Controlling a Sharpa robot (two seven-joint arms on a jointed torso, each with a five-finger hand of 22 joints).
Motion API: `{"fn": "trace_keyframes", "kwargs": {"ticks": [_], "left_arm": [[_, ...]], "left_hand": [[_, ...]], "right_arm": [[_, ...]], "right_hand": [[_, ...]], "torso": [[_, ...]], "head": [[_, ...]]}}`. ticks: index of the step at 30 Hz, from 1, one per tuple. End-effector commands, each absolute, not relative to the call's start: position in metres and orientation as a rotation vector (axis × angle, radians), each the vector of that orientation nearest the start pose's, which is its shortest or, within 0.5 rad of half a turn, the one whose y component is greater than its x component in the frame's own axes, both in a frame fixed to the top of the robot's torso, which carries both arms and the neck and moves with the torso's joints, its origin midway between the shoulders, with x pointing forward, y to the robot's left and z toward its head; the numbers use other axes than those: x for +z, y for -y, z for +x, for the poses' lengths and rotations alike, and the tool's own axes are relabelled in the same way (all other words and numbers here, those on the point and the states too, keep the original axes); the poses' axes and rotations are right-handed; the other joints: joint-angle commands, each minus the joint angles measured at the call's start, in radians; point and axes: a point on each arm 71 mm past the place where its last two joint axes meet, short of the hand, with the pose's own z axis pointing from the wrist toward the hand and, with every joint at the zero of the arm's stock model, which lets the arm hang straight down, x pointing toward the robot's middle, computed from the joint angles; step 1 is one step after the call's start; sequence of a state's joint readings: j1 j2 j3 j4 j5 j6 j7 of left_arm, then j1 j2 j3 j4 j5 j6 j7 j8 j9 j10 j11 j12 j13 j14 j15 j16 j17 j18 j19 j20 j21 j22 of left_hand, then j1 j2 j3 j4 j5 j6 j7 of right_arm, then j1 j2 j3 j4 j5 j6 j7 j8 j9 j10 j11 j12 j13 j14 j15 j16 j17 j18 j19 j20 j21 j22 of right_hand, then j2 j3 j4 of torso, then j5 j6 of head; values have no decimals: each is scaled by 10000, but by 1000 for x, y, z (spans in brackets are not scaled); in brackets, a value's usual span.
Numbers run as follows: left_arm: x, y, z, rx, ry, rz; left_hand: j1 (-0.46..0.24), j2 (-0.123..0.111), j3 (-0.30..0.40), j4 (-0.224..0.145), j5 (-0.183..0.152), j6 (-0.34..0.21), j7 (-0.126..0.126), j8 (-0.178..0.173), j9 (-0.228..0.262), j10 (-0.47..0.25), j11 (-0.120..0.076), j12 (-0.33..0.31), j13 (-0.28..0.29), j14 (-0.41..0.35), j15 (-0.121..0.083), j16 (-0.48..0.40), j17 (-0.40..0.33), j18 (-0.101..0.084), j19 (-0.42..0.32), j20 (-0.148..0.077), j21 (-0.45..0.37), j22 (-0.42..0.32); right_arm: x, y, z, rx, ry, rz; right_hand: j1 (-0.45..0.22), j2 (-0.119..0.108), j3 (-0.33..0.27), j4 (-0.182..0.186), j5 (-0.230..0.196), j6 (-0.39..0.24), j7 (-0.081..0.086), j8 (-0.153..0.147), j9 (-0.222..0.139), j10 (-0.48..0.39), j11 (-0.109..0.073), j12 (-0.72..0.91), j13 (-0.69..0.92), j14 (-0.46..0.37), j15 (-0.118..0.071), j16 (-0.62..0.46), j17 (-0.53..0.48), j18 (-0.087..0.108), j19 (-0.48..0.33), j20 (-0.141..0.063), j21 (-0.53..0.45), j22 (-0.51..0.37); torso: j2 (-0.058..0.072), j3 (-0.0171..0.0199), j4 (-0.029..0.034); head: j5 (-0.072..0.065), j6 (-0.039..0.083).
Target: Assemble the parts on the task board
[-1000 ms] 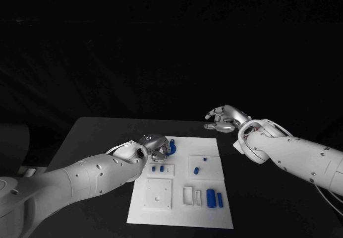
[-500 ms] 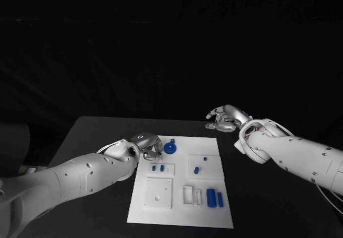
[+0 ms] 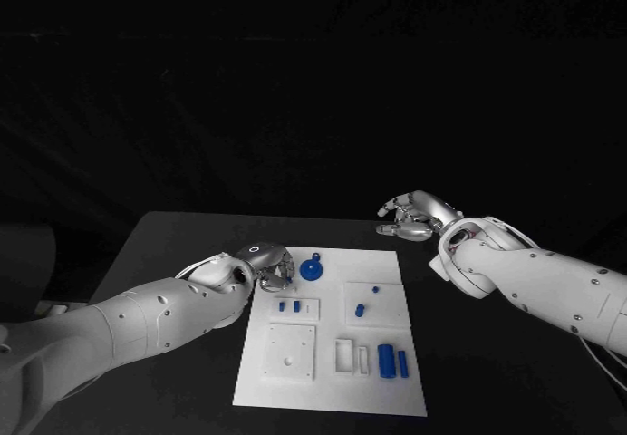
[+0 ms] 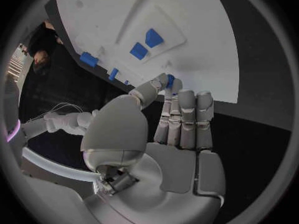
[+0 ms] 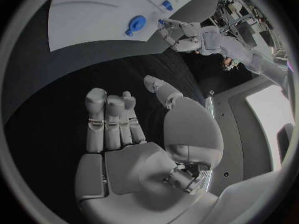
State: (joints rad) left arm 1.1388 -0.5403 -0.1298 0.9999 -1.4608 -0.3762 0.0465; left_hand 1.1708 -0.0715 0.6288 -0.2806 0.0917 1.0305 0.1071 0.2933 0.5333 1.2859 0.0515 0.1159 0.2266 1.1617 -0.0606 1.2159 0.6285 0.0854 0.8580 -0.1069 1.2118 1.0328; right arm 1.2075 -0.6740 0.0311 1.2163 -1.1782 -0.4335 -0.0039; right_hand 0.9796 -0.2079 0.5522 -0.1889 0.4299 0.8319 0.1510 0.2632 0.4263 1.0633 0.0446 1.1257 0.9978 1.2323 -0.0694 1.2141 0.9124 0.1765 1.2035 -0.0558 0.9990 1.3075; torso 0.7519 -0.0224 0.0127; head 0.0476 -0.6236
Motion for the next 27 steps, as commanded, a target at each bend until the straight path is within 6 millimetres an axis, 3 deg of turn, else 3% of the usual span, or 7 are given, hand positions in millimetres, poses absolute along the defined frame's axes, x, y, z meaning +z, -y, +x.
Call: {"fn": "trace_keyframes", "kwargs": {"ticks": [1, 27], "left_arm": [[-269, -189, 541, -5437, -17168, 2144], [-277, -181, 540, -5444, -17527, 2183]], "left_hand": [[-6, 121, 55, -4, 33, 62, -11, 32, 6, 93, 4, -8, 3, 89, 7, 24, -14, 466, 77, -457, 11, 9], [-13, 143, 55, 0, 32, 53, -6, 23, -5, 102, 2, -29, -3, 116, 5, 28, -21, 467, 98, -465, 13, 12]], "right_arm": [[-168, 209, 550, 7258, -15258, 1727], [-168, 208, 550, 7267, -15261, 1714]], "right_hand": [[-16, 17, 4, 31, 46, -1, 51, 34, -12, -29, -33, 51, -16, 86, 0, 30, -10, 853, -34, -73, -53, 99], [-12, 19, 4, 30, 49, -1, 50, 34, -13, -30, -33, 55, -23, 86, 0, 30, -11, 853, -33, -73, -55, 101]], "torso": [[-1, 8, -1], [2, 8, -13]], "head": [[7, -11], [31, -52]]}}
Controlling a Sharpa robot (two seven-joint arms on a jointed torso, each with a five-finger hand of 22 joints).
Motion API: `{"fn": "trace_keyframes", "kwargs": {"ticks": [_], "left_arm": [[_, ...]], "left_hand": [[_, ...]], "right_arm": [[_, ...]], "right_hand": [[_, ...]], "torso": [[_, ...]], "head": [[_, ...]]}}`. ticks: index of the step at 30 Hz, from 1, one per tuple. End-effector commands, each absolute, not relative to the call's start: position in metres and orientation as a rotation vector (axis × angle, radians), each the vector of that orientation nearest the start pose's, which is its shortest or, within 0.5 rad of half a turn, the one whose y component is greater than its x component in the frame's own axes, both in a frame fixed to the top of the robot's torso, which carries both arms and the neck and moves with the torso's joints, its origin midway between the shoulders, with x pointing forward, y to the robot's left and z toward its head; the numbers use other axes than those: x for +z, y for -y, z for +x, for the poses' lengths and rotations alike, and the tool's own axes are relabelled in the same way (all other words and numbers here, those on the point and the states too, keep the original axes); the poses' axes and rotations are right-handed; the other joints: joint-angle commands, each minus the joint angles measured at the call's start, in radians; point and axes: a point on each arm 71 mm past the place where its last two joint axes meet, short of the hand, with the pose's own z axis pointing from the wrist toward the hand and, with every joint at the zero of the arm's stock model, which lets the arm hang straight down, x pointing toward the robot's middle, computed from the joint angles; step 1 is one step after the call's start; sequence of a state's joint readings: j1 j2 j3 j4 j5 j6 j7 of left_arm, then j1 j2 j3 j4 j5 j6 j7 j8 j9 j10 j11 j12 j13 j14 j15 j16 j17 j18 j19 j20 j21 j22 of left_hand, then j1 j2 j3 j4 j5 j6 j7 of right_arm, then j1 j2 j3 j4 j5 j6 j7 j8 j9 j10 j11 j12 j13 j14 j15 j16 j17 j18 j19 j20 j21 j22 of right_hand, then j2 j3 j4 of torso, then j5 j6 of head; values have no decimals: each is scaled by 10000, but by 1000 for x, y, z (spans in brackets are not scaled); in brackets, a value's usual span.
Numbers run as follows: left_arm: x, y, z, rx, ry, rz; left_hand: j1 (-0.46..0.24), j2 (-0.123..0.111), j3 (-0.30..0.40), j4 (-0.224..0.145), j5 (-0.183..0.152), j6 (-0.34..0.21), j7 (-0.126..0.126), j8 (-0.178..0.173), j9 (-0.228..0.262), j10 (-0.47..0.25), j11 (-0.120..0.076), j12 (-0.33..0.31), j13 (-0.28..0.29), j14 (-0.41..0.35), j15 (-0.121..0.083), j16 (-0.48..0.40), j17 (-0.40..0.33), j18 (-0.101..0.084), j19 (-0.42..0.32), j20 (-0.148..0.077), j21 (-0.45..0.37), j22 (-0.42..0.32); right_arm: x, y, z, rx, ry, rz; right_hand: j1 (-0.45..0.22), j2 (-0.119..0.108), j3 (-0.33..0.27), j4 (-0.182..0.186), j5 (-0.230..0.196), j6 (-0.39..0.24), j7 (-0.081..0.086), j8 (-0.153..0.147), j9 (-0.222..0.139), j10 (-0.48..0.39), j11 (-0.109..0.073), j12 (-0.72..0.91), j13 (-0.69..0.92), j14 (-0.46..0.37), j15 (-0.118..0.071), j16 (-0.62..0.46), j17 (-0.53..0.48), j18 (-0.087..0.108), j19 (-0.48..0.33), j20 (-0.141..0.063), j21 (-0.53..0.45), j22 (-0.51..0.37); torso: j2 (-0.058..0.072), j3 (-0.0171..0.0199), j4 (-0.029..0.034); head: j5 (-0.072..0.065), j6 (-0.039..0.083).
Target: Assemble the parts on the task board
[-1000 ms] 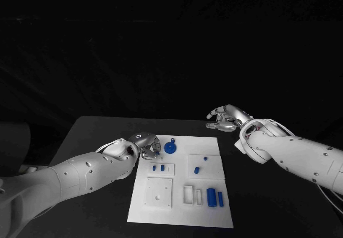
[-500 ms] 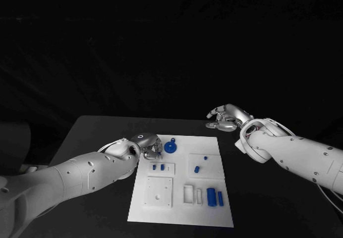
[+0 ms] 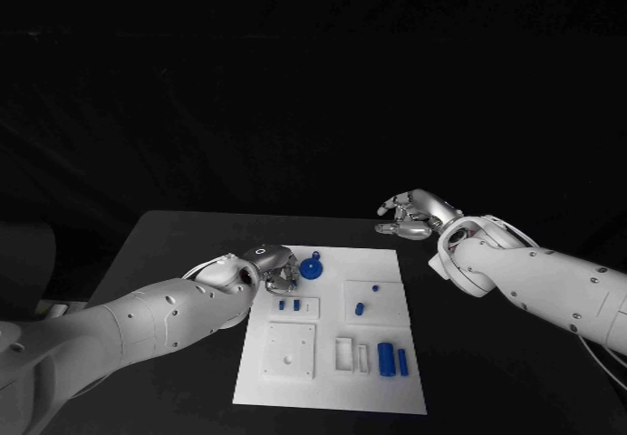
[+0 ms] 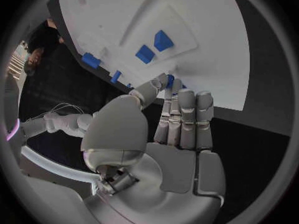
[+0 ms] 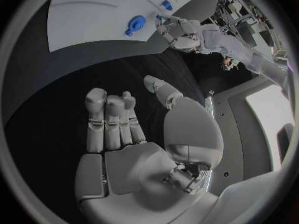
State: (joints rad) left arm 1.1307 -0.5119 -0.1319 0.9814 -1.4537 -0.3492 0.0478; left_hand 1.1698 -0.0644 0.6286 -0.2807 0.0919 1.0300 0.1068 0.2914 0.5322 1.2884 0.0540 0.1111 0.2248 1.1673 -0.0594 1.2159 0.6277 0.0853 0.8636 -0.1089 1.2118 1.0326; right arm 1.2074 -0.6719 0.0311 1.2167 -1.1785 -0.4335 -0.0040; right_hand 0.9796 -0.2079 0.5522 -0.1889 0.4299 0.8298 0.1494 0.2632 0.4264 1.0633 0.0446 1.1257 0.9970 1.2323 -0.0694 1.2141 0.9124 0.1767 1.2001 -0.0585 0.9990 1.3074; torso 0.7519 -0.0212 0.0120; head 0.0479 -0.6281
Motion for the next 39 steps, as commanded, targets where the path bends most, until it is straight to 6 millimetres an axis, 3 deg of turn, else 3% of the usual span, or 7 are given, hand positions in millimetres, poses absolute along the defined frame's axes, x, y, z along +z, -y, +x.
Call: {"fn": "trace_keyframes", "kwargs": {"ticks": [1, 4, 39], "left_arm": [[-277, -180, 540, -5438, -17537, 2178], [-277, -180, 540, -5427, -17584, 2188], [-281, -183, 538, -5361, -17754, 2216]], "left_hand": [[-4, 74, 57, 0, 30, 57, -3, 41, 6, 77, -22, 18, 14, 61, -7, 28, -13, 468, 44, -445, 14, 14], [-3, 76, 58, -2, 31, 54, -2, 39, 4, 77, -22, 13, 13, 64, -8, 29, -14, 469, 47, -447, 14, 15], [15, 96, 72, -18, 79, 75, -8, 44, -7, 119, -30, -16, 7, 84, -15, 29, -26, 468, 65, -456, 12, 24]], "right_arm": [[-168, 208, 550, 7266, -15261, 1714], [-168, 208, 550, 7258, -15259, 1718], [-168, 208, 550, 7252, -15262, 1716]], "right_hand": [[-12, 19, 4, 30, 49, 20, 66, 35, -13, -30, -33, 56, -15, 87, 0, 30, -12, 851, 1, -45, -56, 102], [-11, 19, 5, 29, 49, 20, 66, 34, -14, -30, -33, 56, -17, 86, 0, 30, -12, 851, 1, -45, -56, 103], [-9, 18, 2, 28, 51, 17, 67, 34, -16, -34, -32, 66, -33, 86, 1, 29, -15, 851, 3, -44, -63, 108]], "torso": [[2, -5, -7], [0, -6, 2], [-3, -4, 2]], "head": [[38, -6], [-5, -17], [33, -54]]}}
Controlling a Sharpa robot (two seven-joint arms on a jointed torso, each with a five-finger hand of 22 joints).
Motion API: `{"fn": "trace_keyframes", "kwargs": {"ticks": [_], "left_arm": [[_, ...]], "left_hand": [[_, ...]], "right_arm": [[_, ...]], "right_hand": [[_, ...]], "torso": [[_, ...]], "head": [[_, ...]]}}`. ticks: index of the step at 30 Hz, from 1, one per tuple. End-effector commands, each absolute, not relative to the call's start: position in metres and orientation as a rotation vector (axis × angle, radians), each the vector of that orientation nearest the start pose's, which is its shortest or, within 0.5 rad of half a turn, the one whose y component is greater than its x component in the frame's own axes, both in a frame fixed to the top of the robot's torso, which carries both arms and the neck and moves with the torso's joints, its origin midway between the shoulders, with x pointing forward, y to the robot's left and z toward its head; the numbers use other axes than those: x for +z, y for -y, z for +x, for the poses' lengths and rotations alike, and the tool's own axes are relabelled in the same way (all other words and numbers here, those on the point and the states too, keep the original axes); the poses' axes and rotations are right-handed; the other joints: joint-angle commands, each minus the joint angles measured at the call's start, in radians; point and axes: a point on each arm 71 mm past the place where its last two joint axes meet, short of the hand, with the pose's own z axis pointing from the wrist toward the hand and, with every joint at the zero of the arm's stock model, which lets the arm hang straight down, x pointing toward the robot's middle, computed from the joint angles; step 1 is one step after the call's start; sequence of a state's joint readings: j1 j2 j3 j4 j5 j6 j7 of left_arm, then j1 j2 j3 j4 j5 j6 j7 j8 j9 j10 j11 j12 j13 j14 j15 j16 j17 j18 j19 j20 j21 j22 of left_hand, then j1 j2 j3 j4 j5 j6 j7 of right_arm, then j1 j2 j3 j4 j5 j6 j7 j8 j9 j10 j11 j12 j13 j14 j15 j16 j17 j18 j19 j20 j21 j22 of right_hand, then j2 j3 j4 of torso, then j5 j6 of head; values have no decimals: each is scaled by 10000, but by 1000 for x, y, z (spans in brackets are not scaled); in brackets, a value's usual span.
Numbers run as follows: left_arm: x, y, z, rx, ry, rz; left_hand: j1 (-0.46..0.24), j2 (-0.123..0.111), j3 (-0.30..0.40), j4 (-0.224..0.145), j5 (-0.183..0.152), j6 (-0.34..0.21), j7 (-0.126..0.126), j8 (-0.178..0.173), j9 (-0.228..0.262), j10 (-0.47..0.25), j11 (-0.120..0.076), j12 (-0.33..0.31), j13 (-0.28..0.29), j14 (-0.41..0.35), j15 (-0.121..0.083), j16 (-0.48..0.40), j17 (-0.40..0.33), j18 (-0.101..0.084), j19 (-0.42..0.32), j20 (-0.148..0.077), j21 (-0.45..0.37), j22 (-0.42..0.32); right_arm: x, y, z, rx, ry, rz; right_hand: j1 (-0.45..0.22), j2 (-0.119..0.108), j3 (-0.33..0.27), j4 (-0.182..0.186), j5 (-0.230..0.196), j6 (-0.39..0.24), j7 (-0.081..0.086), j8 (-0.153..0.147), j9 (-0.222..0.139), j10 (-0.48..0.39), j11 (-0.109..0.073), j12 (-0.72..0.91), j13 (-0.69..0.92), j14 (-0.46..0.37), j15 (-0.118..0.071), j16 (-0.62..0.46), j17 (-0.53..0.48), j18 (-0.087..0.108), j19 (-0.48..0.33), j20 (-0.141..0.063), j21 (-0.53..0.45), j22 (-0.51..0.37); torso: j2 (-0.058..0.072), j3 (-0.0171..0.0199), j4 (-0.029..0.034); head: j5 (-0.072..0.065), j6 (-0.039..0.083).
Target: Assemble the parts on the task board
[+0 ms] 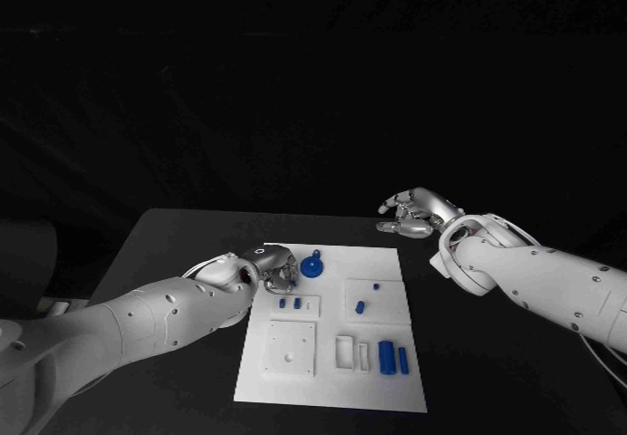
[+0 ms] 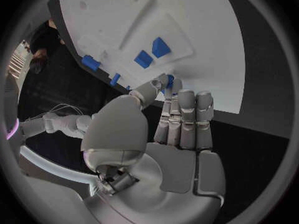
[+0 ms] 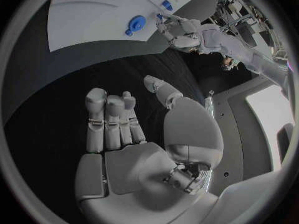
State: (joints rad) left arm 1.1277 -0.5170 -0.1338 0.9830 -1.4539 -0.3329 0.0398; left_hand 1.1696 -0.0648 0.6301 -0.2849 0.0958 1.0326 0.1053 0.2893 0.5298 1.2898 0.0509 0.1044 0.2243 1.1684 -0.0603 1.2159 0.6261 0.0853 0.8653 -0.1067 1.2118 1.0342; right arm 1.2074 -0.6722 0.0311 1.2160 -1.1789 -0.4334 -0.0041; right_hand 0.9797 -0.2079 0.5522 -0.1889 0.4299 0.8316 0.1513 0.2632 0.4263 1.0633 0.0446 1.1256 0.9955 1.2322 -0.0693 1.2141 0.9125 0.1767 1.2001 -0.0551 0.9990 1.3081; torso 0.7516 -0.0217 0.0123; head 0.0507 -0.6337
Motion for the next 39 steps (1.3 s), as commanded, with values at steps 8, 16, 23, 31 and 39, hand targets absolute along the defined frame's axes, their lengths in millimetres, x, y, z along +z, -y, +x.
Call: {"fn": "trace_keyframes", "kwargs": {"ticks": [8, 16, 23, 31, 39], "left_arm": [[-281, -185, 538, -5293, -17817, 2197], [-284, -185, 539, -5195, -17891, 2190], [-289, -183, 538, -5200, -17939, 2160], [-291, -183, 537, -5209, -18064, 2175], [-292, -184, 536, -5199, -18167, 2190]], "left_hand": [[14, 100, 56, 24, 46, 49, 7, 64, 14, 109, 0, 44, 10, 75, -6, 27, -13, 466, 49, -479, 9, 10], [4, 94, 51, 21, 37, 33, 13, 53, 6, 99, 5, 22, 2, 67, -2, 18, -20, 463, 46, -479, 2, 11], [6, 89, 53, 14, 27, 1, 25, 33, -8, 76, 16, -14, -10, 53, 7, 5, -30, 459, 39, -478, -8, 14], [14, 91, 59, 11, 24, -29, 37, 14, -22, 59, 24, -43, -20, 42, 15, -3, -37, 456, 34, -476, -14, 18], [14, 98, 57, 12, 19, -8, 32, 25, -21, 93, 20, -38, -15, 40, 13, -2, -38, 453, 29, -473, -15, 24]], "right_arm": [[-168, 208, 550, 7252, -15263, 1716], [-168, 208, 550, 7254, -15257, 1713], [-168, 208, 550, 7255, -15256, 1704], [-168, 209, 550, 7245, -15256, 1707], [-168, 209, 550, 7241, -15251, 1709]], "right_hand": [[-8, 16, 1, 27, 52, -3, 48, 34, -16, -35, -32, 69, -22, 87, 0, 29, -17, 851, 4, -79, -65, 102], [-7, 17, 1, 27, 52, -3, 48, 34, -16, -36, -32, 72, -26, 87, 0, 29, -17, 851, 4, -79, -66, 103], [-6, 18, 1, 27, 53, -3, 48, 35, -16, -36, -32, 73, -29, 87, 0, 29, -18, 851, 5, -79, -68, 104], [-6, 18, 1, 27, 53, -2, 48, 35, -17, -37, -32, 76, -32, 87, 1, 30, -18, 851, 6, -78, -69, 105], [-7, 17, 0, 28, 54, -2, 48, 35, -17, -37, -32, 78, -36, 87, 1, 30, -19, 851, 7, -78, -70, 106]], "torso": [[1, 9, -2], [4, 6, -8], [5, 2, -10], [3, 4, -5], [-1, 3, -2]], "head": [[17, 1], [26, 10], [22, 16], [5, 4], [-5, 2]]}}
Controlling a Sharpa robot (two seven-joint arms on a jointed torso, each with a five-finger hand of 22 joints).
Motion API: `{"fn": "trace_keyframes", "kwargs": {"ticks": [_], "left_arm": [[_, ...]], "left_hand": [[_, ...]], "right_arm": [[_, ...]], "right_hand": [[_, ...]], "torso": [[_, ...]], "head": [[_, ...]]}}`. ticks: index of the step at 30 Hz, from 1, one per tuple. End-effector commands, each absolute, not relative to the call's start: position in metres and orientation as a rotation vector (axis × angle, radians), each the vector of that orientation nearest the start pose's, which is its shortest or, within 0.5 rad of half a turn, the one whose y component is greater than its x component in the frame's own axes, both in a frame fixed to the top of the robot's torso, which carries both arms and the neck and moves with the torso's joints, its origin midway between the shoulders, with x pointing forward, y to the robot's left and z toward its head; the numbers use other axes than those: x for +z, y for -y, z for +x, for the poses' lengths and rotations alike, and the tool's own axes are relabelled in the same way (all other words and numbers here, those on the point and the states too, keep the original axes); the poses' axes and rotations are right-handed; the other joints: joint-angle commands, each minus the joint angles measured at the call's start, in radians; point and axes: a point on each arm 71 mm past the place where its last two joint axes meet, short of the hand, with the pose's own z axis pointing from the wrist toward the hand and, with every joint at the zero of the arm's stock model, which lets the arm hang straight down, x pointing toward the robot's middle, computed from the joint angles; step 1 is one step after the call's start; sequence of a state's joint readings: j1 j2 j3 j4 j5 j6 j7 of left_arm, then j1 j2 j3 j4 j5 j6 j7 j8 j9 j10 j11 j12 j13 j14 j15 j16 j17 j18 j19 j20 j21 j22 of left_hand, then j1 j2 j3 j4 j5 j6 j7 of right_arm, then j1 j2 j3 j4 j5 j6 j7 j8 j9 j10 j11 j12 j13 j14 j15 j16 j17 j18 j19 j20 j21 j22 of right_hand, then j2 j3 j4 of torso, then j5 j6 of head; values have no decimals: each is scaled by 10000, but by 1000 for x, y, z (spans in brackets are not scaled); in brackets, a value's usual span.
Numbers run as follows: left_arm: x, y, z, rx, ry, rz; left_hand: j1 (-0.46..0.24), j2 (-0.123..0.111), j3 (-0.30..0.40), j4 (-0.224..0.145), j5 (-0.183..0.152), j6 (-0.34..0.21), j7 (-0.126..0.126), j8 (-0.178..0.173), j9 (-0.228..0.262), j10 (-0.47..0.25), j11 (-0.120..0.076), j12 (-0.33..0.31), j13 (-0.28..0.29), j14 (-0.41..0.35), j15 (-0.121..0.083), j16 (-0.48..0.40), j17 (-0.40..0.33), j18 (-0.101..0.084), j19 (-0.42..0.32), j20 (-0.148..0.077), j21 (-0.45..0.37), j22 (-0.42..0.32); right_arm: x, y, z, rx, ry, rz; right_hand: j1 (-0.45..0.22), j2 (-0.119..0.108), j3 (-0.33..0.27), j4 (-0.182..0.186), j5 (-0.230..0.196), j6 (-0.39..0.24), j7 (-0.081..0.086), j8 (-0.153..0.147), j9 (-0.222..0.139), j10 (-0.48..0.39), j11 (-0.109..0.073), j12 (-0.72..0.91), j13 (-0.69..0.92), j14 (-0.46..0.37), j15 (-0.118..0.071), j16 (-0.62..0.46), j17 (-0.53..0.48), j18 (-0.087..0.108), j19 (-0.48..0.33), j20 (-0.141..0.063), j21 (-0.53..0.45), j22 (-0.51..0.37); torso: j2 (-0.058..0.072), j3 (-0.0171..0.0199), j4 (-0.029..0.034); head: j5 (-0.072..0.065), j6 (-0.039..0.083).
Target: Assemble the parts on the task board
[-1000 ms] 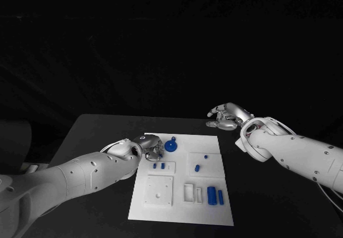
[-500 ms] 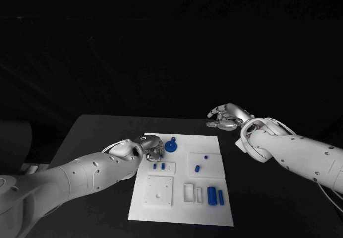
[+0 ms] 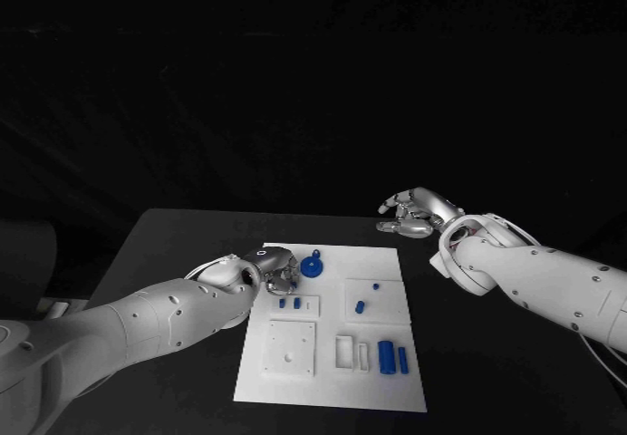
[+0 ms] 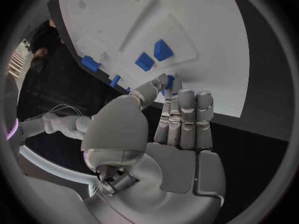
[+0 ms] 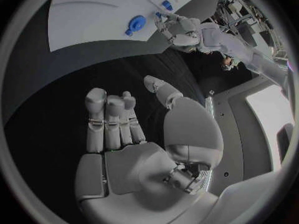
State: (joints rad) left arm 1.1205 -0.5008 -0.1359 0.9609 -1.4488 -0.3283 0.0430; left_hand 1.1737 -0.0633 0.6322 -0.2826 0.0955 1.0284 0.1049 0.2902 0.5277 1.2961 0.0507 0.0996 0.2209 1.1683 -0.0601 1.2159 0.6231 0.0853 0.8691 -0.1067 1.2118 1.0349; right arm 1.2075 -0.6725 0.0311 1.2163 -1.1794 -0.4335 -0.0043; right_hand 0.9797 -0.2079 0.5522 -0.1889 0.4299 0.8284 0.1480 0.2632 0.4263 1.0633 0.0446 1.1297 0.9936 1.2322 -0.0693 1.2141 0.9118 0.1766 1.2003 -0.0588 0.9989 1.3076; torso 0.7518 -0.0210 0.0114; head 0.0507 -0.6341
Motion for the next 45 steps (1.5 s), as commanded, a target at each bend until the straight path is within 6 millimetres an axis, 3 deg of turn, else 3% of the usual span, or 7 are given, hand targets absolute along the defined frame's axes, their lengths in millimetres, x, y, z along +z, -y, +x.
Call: {"fn": "trace_keyframes", "kwargs": {"ticks": [1, 9, 11, 17, 45], "left_arm": [[-292, -184, 536, -5189, -18168, 2182], [-290, -187, 537, -5283, -17930, 1896], [-290, -187, 537, -5315, -17862, 1873], [-289, -187, 537, -5360, -17727, 1814], [-287, -194, 537, -5261, -17570, 1646]], "left_hand": [[-29, 79, 35, -13, 21, 36, 36, 18, 0, 33, 21, 9, 19, 40, 10, -2, -10, 451, -10, -472, -16, 17], [29, -145, 23, -48, -70, -301, 158, -173, -113, -90, 74, -131, -29, -61, 58, -35, -31, 433, -89, -447, -63, 39], [85, -309, 16, -50, -96, -510, 239, -286, -175, -231, 128, -231, -68, -85, 108, -25, -29, 434, -106, -419, -76, 49], [128, -473, -16, -35, -127, -787, 321, -407, -257, -769, 319, -371, -208, -150, 289, 16, -20, 484, -121, -264, -90, 81], [322, -639, 17, -56, -129, -1005, 323, -450, -317, -1103, 433, -340, -299, -220, 403, 66, -34, 596, -145, -129, -120, 128]], "right_arm": [[-168, 209, 550, 7234, -15254, 1711], [-168, 210, 550, 7223, -15242, 1718], [-168, 210, 550, 7221, -15242, 1719], [-168, 210, 550, 7218, -15242, 1720], [-168, 211, 551, 7185, -15239, 1736]], "right_hand": [[-7, 18, 1, 28, 54, 30, 81, 35, -17, -37, -32, 38, -17, 87, 0, 29, -11, 852, 4, -40, -70, 111], [-6, 15, 0, 27, 54, 30, 81, 35, -18, -38, -32, 39, -20, 87, 0, 29, -12, 852, 4, -40, -71, 111], [-5, 14, 0, 27, 55, 29, 81, 35, -18, -39, -32, 40, -21, 87, 0, 29, -12, 852, 3, -40, -71, 112], [-4, 12, 0, 26, 55, 28, 82, 35, -18, -40, -32, 40, -22, 86, 0, 28, -12, 852, 3, -40, -72, 112], [-2, 6, -1, 25, 56, 21, 84, 31, -21, -45, -30, 46, -34, 84, 2, 26, -15, 852, 3, -39, -78, 115]], "torso": [[-4, -4, 7], [-3, -2, 10], [-4, -3, 11], [-1, -6, 6], [-2, -7, 6]], "head": [[-5, 5], [-19, 1], [-21, 2], [-20, 6], [-22, 13]]}}
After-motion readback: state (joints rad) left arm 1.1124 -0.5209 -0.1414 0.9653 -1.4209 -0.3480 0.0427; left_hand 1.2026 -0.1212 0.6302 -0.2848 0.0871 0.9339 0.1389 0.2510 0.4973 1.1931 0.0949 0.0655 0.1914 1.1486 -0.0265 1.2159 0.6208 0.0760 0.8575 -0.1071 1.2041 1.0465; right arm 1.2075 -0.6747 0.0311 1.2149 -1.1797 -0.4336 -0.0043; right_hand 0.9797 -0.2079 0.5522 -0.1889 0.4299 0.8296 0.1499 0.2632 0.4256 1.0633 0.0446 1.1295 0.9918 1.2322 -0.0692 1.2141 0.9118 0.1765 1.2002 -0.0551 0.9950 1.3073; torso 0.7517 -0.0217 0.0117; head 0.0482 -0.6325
